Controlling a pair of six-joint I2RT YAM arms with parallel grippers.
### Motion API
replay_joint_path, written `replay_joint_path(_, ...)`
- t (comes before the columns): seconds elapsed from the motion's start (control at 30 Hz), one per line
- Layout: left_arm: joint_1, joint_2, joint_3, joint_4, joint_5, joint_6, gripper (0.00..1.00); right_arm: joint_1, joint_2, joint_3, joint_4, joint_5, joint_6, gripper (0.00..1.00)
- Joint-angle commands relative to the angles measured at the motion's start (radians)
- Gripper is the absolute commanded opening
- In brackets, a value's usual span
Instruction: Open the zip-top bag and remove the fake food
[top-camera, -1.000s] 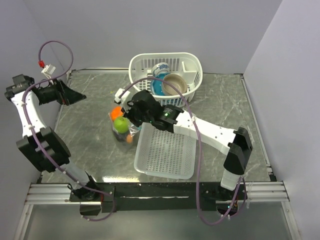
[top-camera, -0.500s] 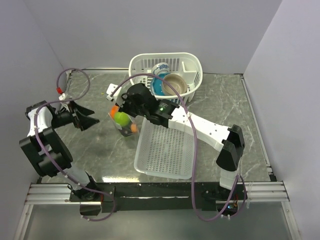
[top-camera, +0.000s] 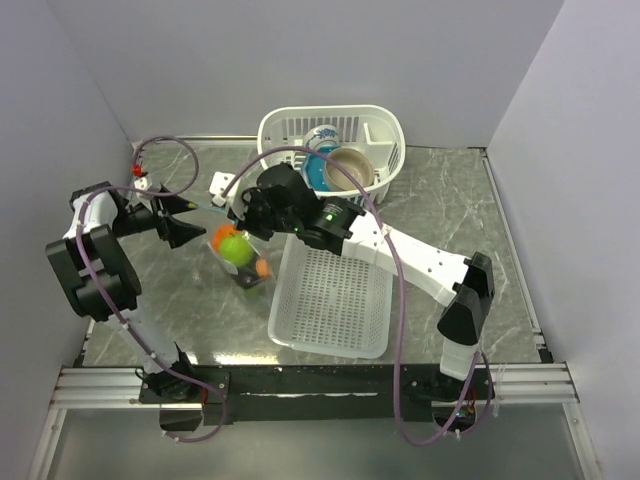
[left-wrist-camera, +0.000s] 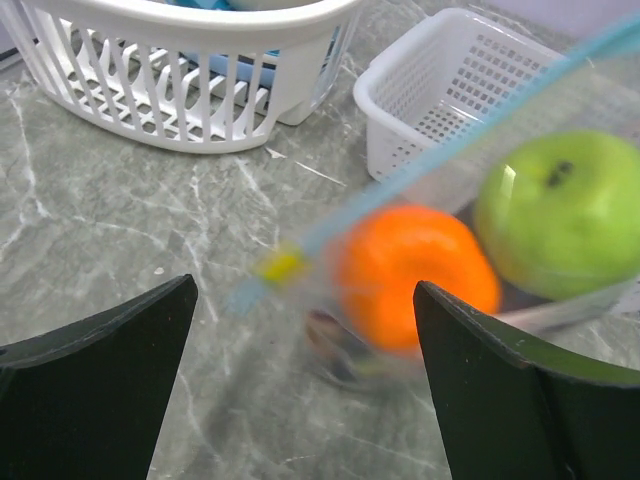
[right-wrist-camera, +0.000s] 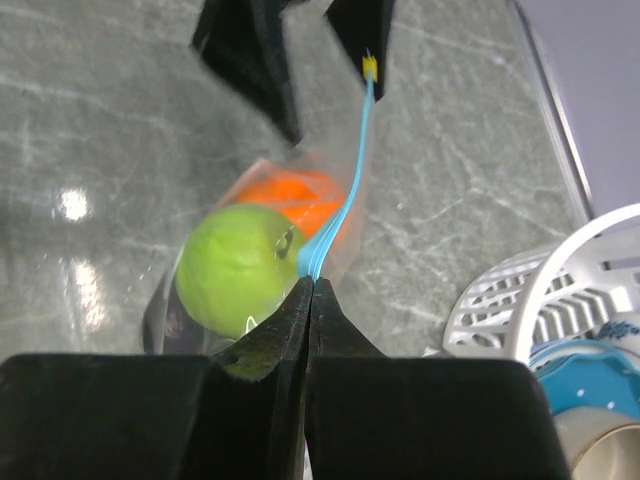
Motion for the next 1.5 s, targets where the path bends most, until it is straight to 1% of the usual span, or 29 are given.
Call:
replay_joint_path(0.0,-0.037,0.043,0.104,-0.004,0.239,-0.009,0.97,0.007,-0.079,-0.065,0.064,-0.016,-0.012,0.0)
replay_joint_path(0.13,-0.088,0.055,0.121,-0.01,0.238,0.013,0.97,0.007,-0.085,-0.123,0.084,0.007,-0.001,0.0)
replay_joint_path(0.2,-0.1,0.057,0.121,-0.012,0.238,0.013,0.99,0.007,-0.093,-0.137,0.099,0.021,-0.006,0.0)
replay_joint_path(0.23,-0.102,0.06,0.124,-0.016,0.238,0.013,0.93,0.007,-0.096,-0.143,0.101,0.024,-0.009,0.0)
replay_joint_path(0.27,-0.102,0.063,0.13,-0.021,0.236,0.013,0.76,0.007,-0.098,-0.148,0.11,0.035,-0.011,0.0)
replay_joint_path(0.33,-0.097,0.069,0.15,-0.027,0.235,-0.006,0.58,0.007,-0.102,-0.158,0.124,0.058,-0.015,0.0)
replay_joint_path(0.37,-0.093,0.069,0.154,-0.027,0.235,-0.018,0.43,0.008,-0.104,-0.163,0.145,0.099,-0.017,0.0)
replay_joint_path(0.43,-0.071,0.06,0.17,-0.027,0.235,-0.047,0.24,0.005,-0.102,-0.181,0.175,0.157,-0.02,0.0)
replay_joint_path(0.47,-0.062,0.055,0.176,-0.028,0.235,-0.058,0.1,0.002,-0.104,-0.186,0.208,0.183,-0.024,0.0)
replay_joint_path(0.5,-0.041,0.049,0.188,-0.027,0.233,-0.093,0.04,-0.002,-0.101,-0.191,0.224,0.226,-0.036,0.0)
replay_joint_path(0.53,-0.03,0.046,0.217,-0.027,0.233,-0.116,0.03,-0.008,-0.098,-0.201,0.243,0.248,-0.041,0.0)
replay_joint_path(0.6,-0.002,0.037,0.248,-0.027,0.233,-0.177,0.02,-0.022,-0.088,-0.2,0.291,0.283,-0.055,0.0)
replay_joint_path(0.63,0.005,0.02,0.272,-0.027,0.233,-0.196,0.02,-0.028,-0.079,-0.188,0.299,0.282,-0.055,0.0)
replay_joint_path(0.73,0.013,-0.026,0.276,-0.027,0.233,-0.23,0.02,-0.05,-0.052,-0.148,0.299,0.244,-0.04,0.0)
replay_joint_path(0.83,0.012,-0.084,0.244,0.022,0.233,-0.273,0.03,-0.05,-0.026,-0.123,0.302,0.277,-0.064,0.12)
replay_joint_path(0.87,0.012,-0.097,0.236,0.054,0.233,-0.343,0.04,-0.05,-0.024,-0.12,0.31,0.282,-0.073,0.18)
replay_joint_path(0.9,0.01,-0.116,0.23,0.098,0.232,-0.374,0.04,-0.051,-0.026,-0.12,0.313,0.277,-0.096,0.2)
replay_joint_path(1.0,0.012,-0.146,0.21,0.12,0.23,-0.423,0.06,-0.053,-0.026,-0.083,0.293,0.213,-0.124,0.29)
replay_joint_path(1.07,0.01,-0.164,0.185,0.142,0.227,-0.452,0.06,-0.053,-0.016,-0.016,0.252,0.14,-0.121,0.33)
replay_joint_path(1.1,0.009,-0.184,0.174,0.163,0.225,-0.474,0.07,-0.053,-0.004,0.009,0.238,0.124,-0.123,0.34)
replay_joint_path(1.13,0.007,-0.198,0.146,0.215,0.225,-0.498,0.07,-0.051,0.005,0.054,0.222,0.083,-0.124,0.36)
replay_joint_path(1.2,0.001,-0.245,0.11,0.31,0.23,-0.619,0.07,-0.053,0.036,0.102,0.173,-0.008,-0.121,0.43)
replay_joint_path(1.23,-0.001,-0.264,0.067,0.365,0.23,-0.677,0.08,-0.05,0.045,0.148,0.155,-0.039,-0.116,0.43)
replay_joint_path(1.27,-0.01,-0.285,0.043,0.492,0.23,-0.793,0.09,-0.048,0.057,0.17,0.115,-0.118,-0.104,0.53)
replay_joint_path(1.33,-0.019,-0.345,-0.034,0.626,0.231,-0.913,0.1,-0.05,0.077,0.202,0.089,-0.193,-0.081,0.53)
replay_joint_path(1.37,-0.028,-0.365,-0.06,0.762,0.232,-1.042,0.11,-0.05,0.082,0.205,0.074,-0.244,-0.064,0.53)
replay_joint_path(1.4,-0.031,-0.408,-0.115,0.844,0.232,-1.104,0.11,-0.05,0.091,0.204,0.069,-0.316,-0.061,0.53)
replay_joint_path(1.43,-0.034,-0.431,-0.143,0.917,0.232,-1.168,0.11,-0.048,0.096,0.197,0.064,-0.354,-0.063,0.53)
replay_joint_path(1.47,-0.042,-0.452,-0.171,1.073,0.233,-1.289,0.11,-0.051,0.102,0.197,0.041,-0.39,-0.075,0.53)
